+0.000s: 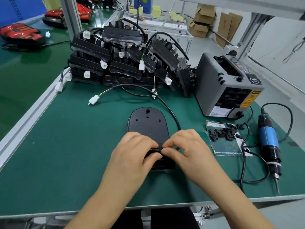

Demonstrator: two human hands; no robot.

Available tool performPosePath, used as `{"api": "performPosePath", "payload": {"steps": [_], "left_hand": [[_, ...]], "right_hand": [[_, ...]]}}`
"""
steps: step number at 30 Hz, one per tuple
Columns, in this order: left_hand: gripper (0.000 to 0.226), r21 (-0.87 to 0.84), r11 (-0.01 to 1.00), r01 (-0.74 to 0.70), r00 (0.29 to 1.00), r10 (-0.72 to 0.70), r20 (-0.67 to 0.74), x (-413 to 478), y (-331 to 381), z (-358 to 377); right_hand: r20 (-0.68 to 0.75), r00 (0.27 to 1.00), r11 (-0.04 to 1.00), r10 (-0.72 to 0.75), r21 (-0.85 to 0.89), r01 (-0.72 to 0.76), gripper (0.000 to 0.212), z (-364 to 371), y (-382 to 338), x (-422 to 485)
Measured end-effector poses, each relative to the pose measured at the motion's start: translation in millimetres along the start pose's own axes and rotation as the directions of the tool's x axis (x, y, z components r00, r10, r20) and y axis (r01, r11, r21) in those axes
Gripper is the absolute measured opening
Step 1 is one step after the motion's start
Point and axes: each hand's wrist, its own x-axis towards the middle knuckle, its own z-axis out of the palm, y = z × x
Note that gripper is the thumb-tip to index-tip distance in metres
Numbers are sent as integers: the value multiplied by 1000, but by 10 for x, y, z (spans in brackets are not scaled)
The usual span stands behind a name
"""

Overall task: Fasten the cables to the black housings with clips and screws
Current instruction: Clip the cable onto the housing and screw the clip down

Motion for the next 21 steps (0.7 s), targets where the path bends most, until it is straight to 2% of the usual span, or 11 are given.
{"api": "performPosePath", "payload": {"steps": [5, 13, 15, 21], "left_hand": [[21, -38, 993, 115, 993, -116, -5, -52, 30, 58], [12, -26, 998, 65, 998, -65, -11, -56, 6, 31], [9, -24, 1000, 20, 999, -21, -42, -76, -33, 48], [18, 44, 971, -236, 962, 239, -131, -108, -141, 144]], "right_hand": [[85, 996, 999, -5, 42, 2, 6, -42, 12, 37], [110, 994, 999, 2, 46, -7, 6, -45, 10, 44], [126, 992, 999, 3, 45, -9, 6, -46, 6, 63], [148, 989, 995, 6, 101, -22, 6, -49, 47, 99]]}}
